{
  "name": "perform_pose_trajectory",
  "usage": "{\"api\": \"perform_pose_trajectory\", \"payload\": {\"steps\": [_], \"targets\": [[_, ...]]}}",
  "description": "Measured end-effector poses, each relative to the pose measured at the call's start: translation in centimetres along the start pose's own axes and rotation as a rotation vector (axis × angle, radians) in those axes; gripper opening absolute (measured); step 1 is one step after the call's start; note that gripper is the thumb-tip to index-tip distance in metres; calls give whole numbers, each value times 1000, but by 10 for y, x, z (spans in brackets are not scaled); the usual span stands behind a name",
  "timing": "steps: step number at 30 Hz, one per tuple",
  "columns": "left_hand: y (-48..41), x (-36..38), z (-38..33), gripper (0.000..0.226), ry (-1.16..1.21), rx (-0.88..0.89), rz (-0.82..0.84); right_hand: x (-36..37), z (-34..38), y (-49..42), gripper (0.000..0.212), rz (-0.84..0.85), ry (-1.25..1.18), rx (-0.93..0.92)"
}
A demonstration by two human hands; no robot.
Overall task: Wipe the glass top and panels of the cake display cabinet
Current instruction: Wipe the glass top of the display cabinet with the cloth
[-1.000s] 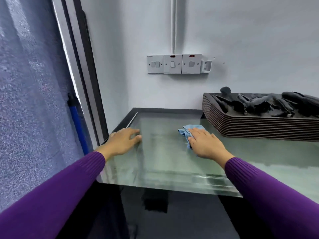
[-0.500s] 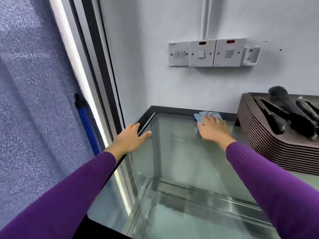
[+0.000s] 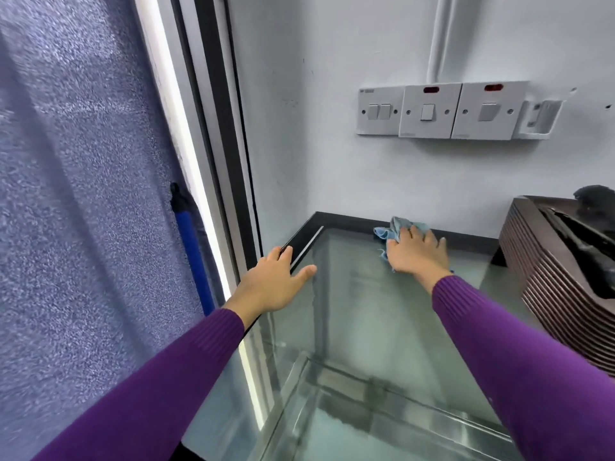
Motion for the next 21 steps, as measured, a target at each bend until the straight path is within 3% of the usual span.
{"api": "perform_pose_trajectory", "payload": {"steps": [4,7,11,15,17,21], "targets": [[2,-1,-1,85,-22,1,1,10,63,22,57,90,-27,-383],[3,-2,0,84,-43,0,25,4,41,59,52,181,-105,-550],[5,-2,-1,83,-27,12,29,-5,-10,33,50,61,-41,-353],[3,0,0,80,1,5,7,3,17,-21,54,10,-25,-108],[2,2,3,74,30,14,7,10,52,-34,56,26,-15,-124],[5,-4,11,63,111,49,48,19,106,-26,54,81,-51,-344]]}}
Point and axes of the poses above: each hand's wrist, its own y-axis away from the middle knuckle, its own x-axis out of the palm, z = x × y, the point moved 3 cm from there along -y, towards the middle knuckle, and after that the axes turned 4 degrees about -z, right-handed, at the moved point
